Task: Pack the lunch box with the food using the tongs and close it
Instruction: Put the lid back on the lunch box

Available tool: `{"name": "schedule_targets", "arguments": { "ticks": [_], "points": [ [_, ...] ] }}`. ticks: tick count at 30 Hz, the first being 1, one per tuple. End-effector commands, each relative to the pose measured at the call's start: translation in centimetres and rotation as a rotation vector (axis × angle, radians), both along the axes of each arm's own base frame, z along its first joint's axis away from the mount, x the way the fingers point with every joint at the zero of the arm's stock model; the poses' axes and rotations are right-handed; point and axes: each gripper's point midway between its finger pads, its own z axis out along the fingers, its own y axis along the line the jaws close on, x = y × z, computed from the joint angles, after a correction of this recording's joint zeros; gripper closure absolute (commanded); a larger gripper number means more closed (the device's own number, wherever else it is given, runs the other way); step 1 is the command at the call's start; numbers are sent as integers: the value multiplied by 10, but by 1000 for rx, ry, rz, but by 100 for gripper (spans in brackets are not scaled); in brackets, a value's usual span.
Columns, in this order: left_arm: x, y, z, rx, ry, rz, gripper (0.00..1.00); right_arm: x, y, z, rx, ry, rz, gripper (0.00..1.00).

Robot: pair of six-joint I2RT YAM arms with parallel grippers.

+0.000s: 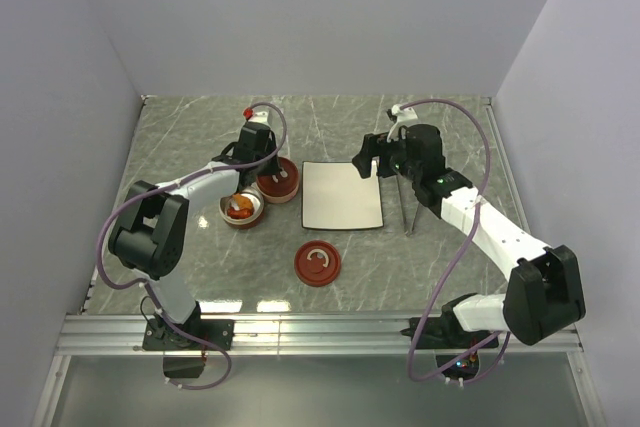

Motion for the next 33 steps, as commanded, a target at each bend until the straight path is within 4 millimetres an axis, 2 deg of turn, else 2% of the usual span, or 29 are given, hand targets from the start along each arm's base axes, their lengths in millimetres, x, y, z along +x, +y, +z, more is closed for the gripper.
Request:
{"name": "schedule_targets", "arguments": {
  "ticks": [1,10,12,13,15,16,19,28,32,33],
  "points": [
    [2,-1,-8,13,14,-1,100,9,4,24,7,-66,6,12],
    [3,2,-5,-2,-10,0,99,7,3,26,8,-71,5,11],
    [4,1,2,-15,-34,-7,89,7,2,26,9,-72,4,11],
    [2,2,1,-13,-35,-6,75,7,3,26,8,-73,6,11],
    [3,2,9,-20,-60,-5,62,8,3,27,9,-74,6,11],
    [2,2,9,-22,-61,-4,52,8,3,27,9,-74,6,11],
    [2,3,15,-23,-78,-4,39,8,3,26,9,-73,8,11],
    [1,7,31,-25,-120,8,26,7,4,27,11,-75,12,11],
    [7,15,61,-11,-184,42,22,2,5,27,22,-75,28,10],
    [7,16,74,-16,-211,46,21,1,6,29,26,-82,34,10]
  ]
}}
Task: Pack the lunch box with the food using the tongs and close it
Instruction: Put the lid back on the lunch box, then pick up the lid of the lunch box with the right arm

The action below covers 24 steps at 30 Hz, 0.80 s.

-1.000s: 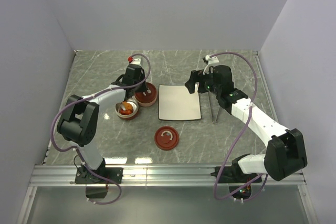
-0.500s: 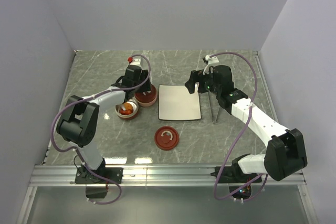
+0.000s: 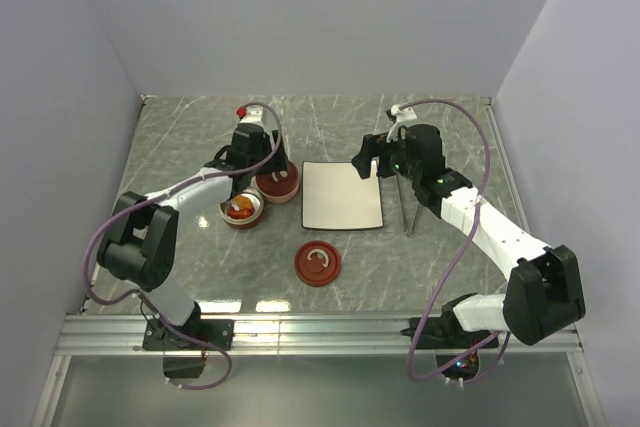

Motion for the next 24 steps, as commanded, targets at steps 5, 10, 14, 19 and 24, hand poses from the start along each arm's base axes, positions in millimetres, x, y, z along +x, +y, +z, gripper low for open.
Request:
{"name": "schedule_targets", "arguments": {
  "ticks": [5,10,14,19,24],
  "points": [
    [-2,22,97,-34,-237,82,18,-11,15,26,71,-73,97,11],
    [-20,49,100,-27,-295,182,10,-33,46,5,149,-22,247,12],
    [-27,73,106,-22,-322,257,8,-54,82,-19,112,20,336,12],
    [-36,92,115,-72,-377,277,8,-83,110,-52,48,76,407,14],
    [-54,108,139,-120,-480,303,7,-100,119,-78,-15,121,423,17]
  ]
}}
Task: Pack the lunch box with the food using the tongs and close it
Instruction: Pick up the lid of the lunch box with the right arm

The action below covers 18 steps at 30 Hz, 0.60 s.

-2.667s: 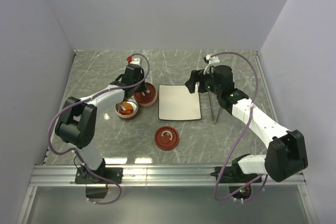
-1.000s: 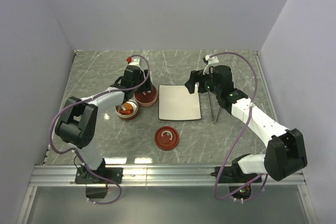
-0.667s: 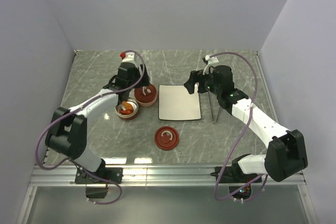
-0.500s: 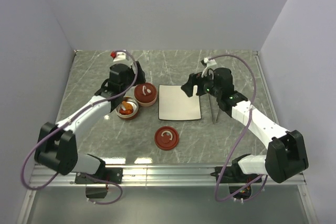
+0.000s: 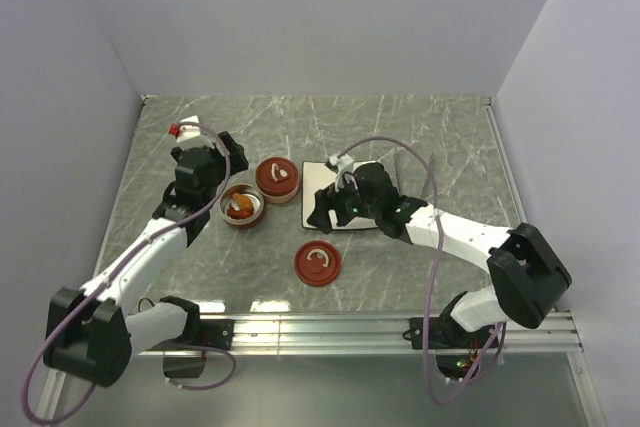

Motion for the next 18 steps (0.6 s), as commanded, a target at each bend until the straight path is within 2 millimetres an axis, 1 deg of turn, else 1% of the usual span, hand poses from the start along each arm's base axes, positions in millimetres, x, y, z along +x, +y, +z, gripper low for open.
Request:
{"name": "schedule_targets", "arguments": {
  "ticks": [1,2,4,5,10,14,18],
  "points": [
    [-7,6,44,-60,-165,11,7,3,3,-11,-38,-26,-15,18],
    [-11,7,52,-71,-191,6,7,0,4,-14,-46,-19,-11,19],
    [-15,8,52,-76,-198,0,7,-8,8,-26,-65,4,4,21],
    [-17,8,56,-80,-211,-4,7,-10,7,-34,-84,20,3,21],
    [-20,10,55,-82,-210,0,7,-30,11,-55,-114,63,38,23],
    [-21,13,54,-84,-203,7,7,-47,14,-62,-117,83,71,23],
    [-23,15,55,-88,-210,10,7,-55,11,-64,-119,91,73,24]
  ]
}}
